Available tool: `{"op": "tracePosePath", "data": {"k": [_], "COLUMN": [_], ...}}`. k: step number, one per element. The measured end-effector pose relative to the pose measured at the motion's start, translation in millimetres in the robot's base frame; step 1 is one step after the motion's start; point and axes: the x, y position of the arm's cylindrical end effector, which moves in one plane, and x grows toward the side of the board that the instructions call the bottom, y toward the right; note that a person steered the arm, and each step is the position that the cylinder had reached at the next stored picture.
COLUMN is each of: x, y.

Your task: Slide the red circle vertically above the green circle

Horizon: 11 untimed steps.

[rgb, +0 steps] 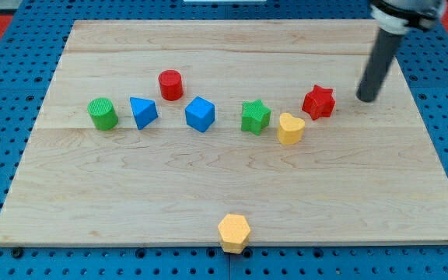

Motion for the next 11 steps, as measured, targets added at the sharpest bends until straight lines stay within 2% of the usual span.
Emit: {"op": "tracePosePath", "data": {"k": [1, 3, 4, 7, 8, 10, 11], "x": [25.8, -22.9, -32.4, -38.3, -65.2, -75.2, -91.4], "y": [-47.2, -145.0, -161.8, -327.2, -365.1, -484.5, -518.0]}}
